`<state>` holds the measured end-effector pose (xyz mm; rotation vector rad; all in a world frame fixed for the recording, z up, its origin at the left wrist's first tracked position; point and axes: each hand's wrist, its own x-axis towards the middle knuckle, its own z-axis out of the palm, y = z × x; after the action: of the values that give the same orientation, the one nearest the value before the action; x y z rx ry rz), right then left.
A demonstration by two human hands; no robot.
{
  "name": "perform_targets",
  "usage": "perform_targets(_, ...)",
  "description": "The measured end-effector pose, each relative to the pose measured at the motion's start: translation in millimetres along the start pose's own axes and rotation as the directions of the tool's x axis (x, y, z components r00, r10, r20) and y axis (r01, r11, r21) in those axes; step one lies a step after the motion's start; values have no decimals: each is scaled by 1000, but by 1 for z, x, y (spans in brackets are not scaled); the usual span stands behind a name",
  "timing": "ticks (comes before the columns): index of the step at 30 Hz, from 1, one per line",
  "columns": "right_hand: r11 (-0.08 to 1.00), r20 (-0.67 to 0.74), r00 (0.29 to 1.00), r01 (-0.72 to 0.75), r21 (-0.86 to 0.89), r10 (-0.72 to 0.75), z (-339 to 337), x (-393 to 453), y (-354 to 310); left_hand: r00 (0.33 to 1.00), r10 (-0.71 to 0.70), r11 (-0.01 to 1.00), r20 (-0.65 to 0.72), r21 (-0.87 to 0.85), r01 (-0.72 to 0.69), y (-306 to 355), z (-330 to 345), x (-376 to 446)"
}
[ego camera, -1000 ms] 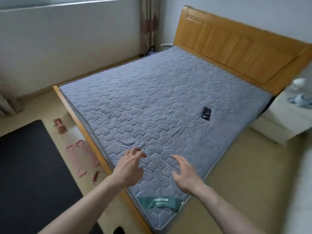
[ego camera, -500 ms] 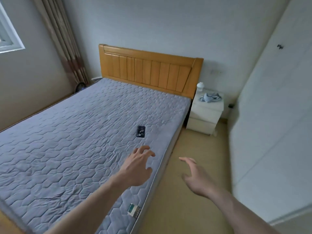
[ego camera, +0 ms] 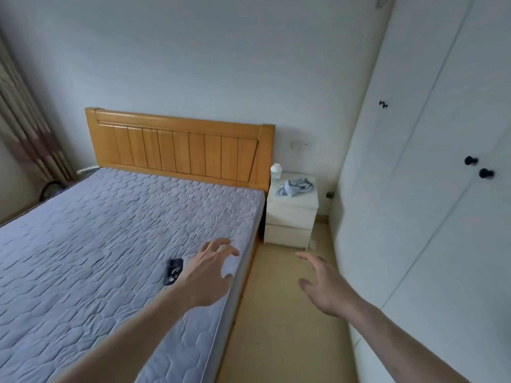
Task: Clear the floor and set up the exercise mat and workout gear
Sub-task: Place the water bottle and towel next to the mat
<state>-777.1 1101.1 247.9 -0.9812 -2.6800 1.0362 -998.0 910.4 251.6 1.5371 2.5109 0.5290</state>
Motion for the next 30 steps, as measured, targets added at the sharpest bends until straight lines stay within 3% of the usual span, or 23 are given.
perform_targets(5, 998, -65, 996, -55, 18, 56, -43, 72, 24, 997, 71, 997, 29, 2, -71, -2, -5, 115)
perform_targets(15, 987, -146, 977, -148, 59, 155, -140, 211, 115, 979, 181, 983, 97, -49, -177, 55, 28, 339)
perform_targets(30, 998, -21, 1000, -5, 65, 6, -236, 496, 200, 994, -58, 996, 90, -55, 63, 38, 49, 588)
